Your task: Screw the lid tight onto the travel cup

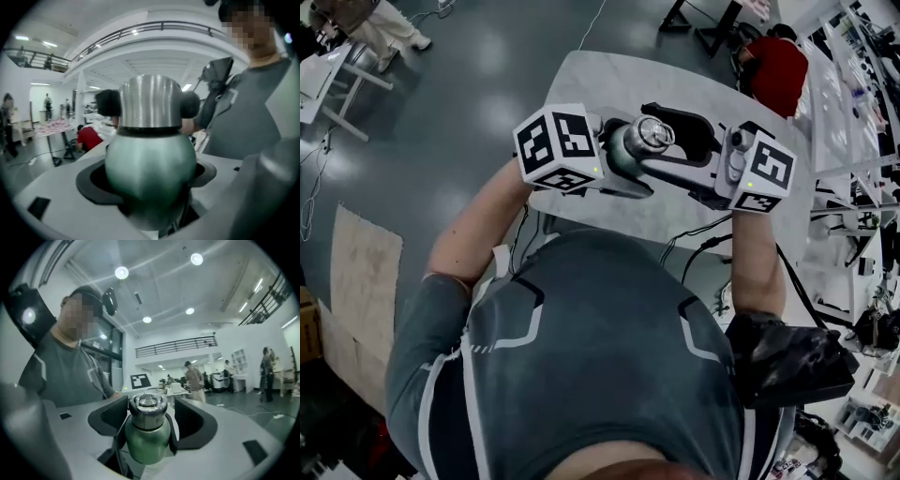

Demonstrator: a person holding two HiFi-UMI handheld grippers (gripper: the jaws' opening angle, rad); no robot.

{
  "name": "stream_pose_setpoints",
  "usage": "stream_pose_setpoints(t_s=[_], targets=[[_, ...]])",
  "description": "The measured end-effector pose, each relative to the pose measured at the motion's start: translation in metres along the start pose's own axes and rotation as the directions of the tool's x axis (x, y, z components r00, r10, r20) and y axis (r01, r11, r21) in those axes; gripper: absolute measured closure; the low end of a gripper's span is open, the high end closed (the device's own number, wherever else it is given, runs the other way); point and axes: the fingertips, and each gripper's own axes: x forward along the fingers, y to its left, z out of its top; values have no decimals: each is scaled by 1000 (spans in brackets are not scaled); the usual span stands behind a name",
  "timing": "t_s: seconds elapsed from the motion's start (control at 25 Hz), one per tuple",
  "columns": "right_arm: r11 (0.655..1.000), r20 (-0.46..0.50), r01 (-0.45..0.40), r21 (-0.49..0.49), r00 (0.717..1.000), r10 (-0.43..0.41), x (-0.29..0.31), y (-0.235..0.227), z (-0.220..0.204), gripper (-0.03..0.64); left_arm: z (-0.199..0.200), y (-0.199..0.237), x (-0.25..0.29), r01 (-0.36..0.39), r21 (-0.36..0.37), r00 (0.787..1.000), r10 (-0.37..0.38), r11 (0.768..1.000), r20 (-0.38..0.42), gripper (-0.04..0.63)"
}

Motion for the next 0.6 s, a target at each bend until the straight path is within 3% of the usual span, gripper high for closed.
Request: stream_pose_setpoints(t_s=[0.08,0.12,0.2,0.28,0.32,0.4,0.52,0.6], targets=[[988,45,-151,-13,987,152,-4,17,17,304,20,-28,-5,157,34,986,-159,987,59,193],[978,56,-206,-26,977,207,-5,24,24,304,28,-36,-7,201,50,977,-204,978,67,193],[962,37,-271,-44,961,272,-3,35,27,304,36,-45,-9,244,69,967,-248,967,64,193],[961,2,-275,-38,961,276,0,40,19,308,34,-49,-7,255,68,963,-259,965,68,193],[964,1,-264,-40,964,264,2,40,16,341,31,-48,-6,245,60,966,-249,968,73,193],[973,17,-221,-66,975,222,5,34,15,341,25,-38,-5,184,43,980,-187,982,66,193],[995,-4,-70,-77,998,70,5,10,10,341,16,-6,-2,3,8,1000,-3,1000,8,193],[996,-23,77,-53,997,-79,1,-10,1,342,7,19,1,-146,-18,989,145,989,-41,193]])
